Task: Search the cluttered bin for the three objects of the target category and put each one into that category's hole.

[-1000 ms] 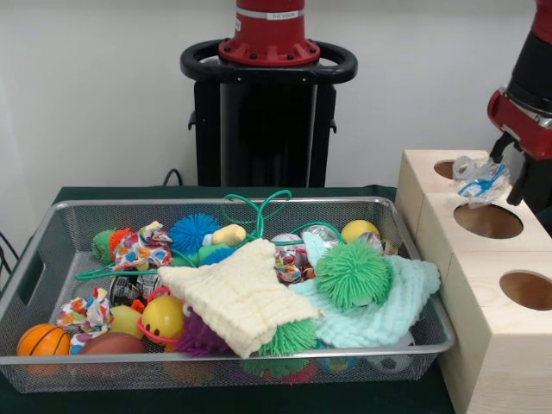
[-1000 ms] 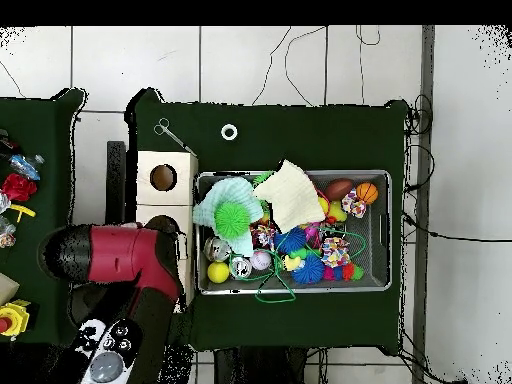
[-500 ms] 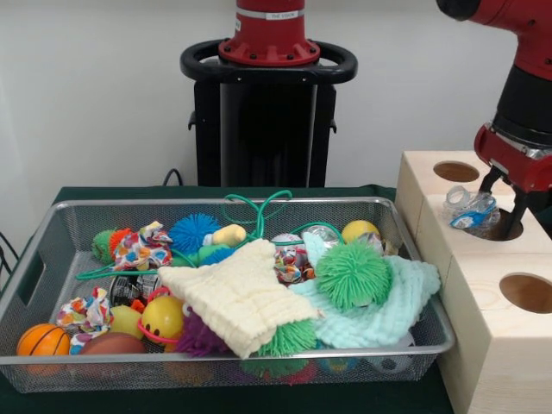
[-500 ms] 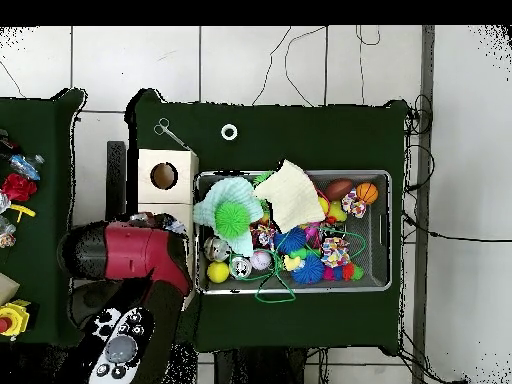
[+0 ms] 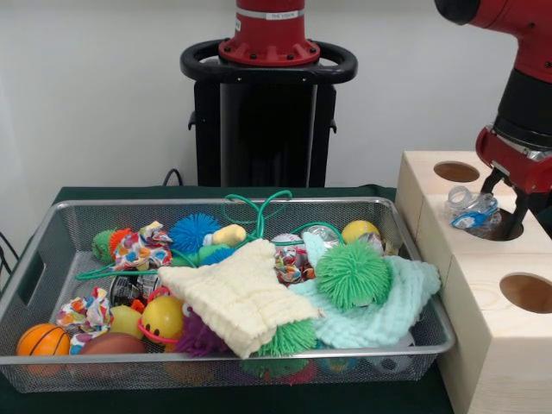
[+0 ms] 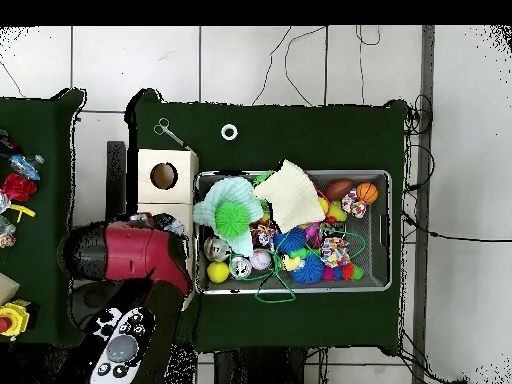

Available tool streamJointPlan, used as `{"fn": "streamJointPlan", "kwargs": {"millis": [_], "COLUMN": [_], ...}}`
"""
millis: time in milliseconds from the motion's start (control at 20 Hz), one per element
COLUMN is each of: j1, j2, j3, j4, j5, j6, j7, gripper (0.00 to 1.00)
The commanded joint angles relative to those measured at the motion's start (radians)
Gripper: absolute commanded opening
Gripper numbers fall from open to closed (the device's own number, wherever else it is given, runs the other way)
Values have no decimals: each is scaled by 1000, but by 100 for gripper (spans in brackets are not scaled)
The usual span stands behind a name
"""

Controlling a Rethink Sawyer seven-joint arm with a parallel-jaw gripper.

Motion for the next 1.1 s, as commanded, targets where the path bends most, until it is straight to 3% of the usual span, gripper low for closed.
{"fn": "streamJointPlan", "kwargs": {"millis": [50,200,350,600,1100], "j1": [-34,-41,-42,-26,-14], "j2": [77,68,32,-10,-35], "j3": [130,150,167,142,128], "j4": [55,65,78,82,94], "j5": [66,92,110,105,109], "j6": [-122,-140,-92,15,67], "j7": [159,167,153,147,143], "gripper": [100,100,100,100,100]}}
